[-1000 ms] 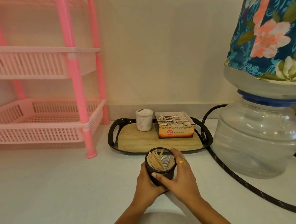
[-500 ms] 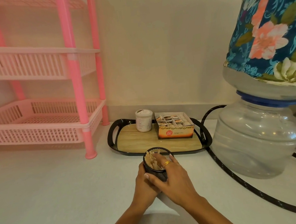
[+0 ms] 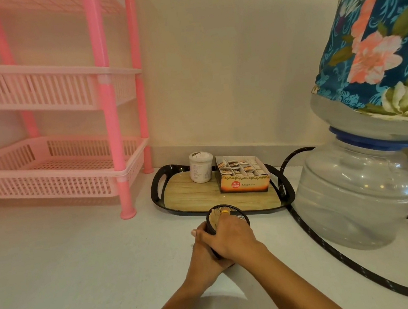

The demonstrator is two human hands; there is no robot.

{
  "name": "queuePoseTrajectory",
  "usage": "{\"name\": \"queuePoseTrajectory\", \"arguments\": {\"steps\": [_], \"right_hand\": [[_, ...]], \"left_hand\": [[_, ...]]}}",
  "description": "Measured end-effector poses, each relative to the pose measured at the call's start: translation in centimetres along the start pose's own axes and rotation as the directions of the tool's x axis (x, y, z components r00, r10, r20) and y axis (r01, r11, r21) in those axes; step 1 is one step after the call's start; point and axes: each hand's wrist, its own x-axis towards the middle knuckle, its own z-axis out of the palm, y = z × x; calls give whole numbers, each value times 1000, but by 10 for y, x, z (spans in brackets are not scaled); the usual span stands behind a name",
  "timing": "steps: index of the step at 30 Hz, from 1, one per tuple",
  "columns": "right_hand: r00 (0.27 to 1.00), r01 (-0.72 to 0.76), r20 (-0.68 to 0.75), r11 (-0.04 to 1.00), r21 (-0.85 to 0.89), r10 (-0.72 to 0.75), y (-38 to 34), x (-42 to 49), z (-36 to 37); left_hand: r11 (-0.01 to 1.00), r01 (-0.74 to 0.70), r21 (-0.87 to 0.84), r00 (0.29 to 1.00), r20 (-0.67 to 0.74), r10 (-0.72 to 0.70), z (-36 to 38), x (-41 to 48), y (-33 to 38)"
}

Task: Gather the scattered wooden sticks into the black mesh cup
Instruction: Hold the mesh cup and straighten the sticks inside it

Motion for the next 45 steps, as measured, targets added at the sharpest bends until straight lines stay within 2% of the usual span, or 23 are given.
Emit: {"name": "queuePoseTrajectory", "arguments": {"steps": [1, 3, 7, 11, 17, 19, 21, 24, 27, 30, 34, 37, 42, 45], "right_hand": [[1000, -3, 10, 1000, 17, 3, 0, 1, 0], [1000, -1, 7, 998, 68, 1, 1, 3, -1], [1000, 3, -17, 985, 172, 0, 4, 3, -3], [995, 43, -99, 960, 276, -16, 4, 1, 1], [996, 50, -93, 938, 344, -19, 6, 0, 1], [998, 34, -57, 952, 303, -17, 6, 0, -1], [1000, 31, -5, 981, 191, -30, 5, 0, -2], [989, 41, 137, 997, 62, -49, 4, 1, -5], [959, 41, 281, 999, 18, -44, 5, 6, -11], [940, 51, 338, 999, 12, -52, 9, 9, -16], [933, 85, 339, 990, 116, -119, 16, 9, -20], [929, 118, 320, 968, 220, -186, 25, 9, -20], [904, 203, 292, 915, 348, -312, 32, 8, -25], [914, 206, 232, 872, 445, -334, 35, 9, -28]], "left_hand": [[1000, 15, 21, 1000, -6, -15, 1, 1, 0], [998, -64, 9, 993, -102, 65, 1, 1, -2], [992, -124, -18, 980, -157, 119, -4, -3, -7], [985, -165, -54, 976, -154, 155, -5, -7, -3], [985, -165, -44, 975, -159, 156, -8, -12, 3], [985, -168, -47, 974, -165, 158, -8, -13, 4], [983, -181, -38, 971, -168, 172, -8, -14, 6], [979, -203, -34, 967, -165, 195, -10, -20, 11], [969, -244, -49, 961, -150, 234, -14, -27, 10], [969, -237, -73, 964, -143, 225, -16, -29, 13], [987, -140, -83, 963, -243, 117, -11, -24, 23], [980, -189, -53, 962, -208, 175, -11, -22, 14], [980, -197, -35, 960, -211, 186, -13, -23, 12], [974, -223, -45, 956, -206, 209, -14, -23, 12]]}}
